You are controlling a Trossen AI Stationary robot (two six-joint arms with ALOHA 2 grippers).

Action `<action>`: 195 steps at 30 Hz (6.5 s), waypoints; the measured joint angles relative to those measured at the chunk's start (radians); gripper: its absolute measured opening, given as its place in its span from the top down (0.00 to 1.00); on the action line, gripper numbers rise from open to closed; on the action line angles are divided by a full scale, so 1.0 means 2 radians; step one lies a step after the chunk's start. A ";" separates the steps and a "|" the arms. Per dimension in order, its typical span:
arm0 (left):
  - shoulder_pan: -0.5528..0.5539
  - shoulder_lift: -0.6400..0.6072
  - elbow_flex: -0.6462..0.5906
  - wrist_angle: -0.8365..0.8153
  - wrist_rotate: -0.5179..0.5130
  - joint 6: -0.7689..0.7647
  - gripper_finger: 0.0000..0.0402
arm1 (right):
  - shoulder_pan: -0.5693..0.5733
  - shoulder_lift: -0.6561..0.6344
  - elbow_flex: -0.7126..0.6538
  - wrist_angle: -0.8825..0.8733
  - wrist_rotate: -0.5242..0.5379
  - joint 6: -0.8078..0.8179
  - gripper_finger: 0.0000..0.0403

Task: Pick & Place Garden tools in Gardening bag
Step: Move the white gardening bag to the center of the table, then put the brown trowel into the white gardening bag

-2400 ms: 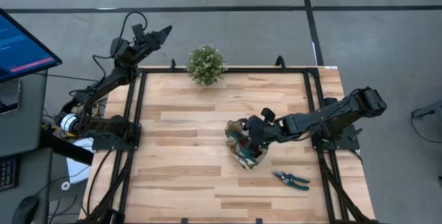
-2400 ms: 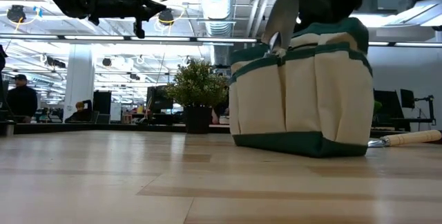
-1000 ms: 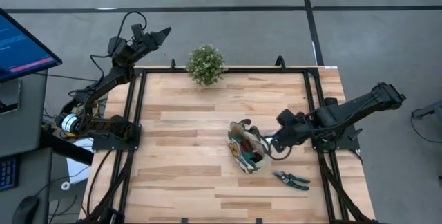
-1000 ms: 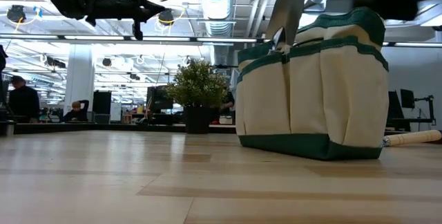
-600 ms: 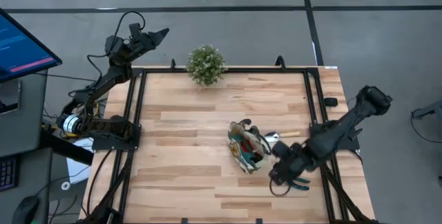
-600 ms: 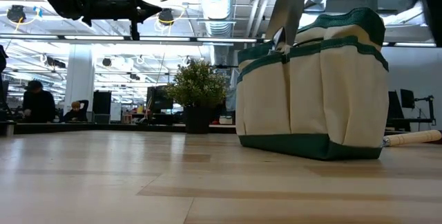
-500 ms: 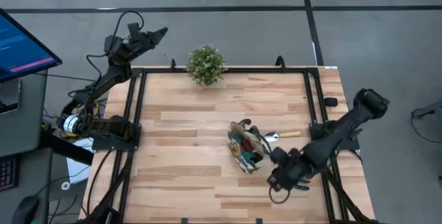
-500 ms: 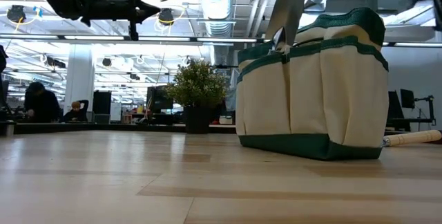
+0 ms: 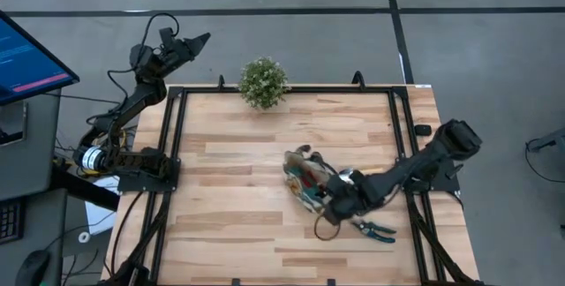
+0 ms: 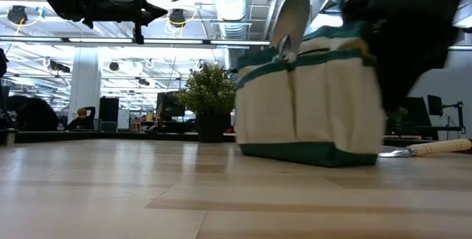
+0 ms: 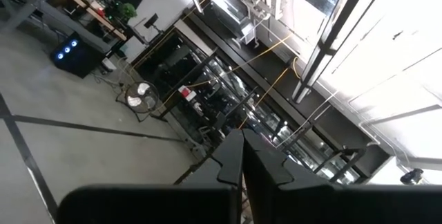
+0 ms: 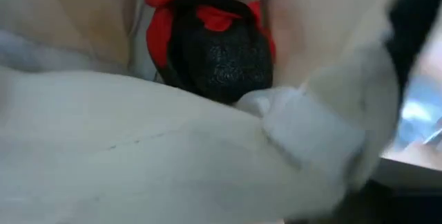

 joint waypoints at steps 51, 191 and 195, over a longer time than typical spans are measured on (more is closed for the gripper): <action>0.000 0.000 0.000 -0.009 0.035 0.009 0.98 | -0.263 -0.218 -0.135 -0.073 -0.177 -0.432 0.38; 0.000 0.001 0.000 -0.011 0.115 0.005 0.98 | 0.006 0.042 -0.004 0.453 0.521 -0.249 0.89; 0.000 0.001 0.000 -0.011 0.115 0.005 0.98 | 0.000 0.042 -0.004 0.435 0.518 -0.252 0.89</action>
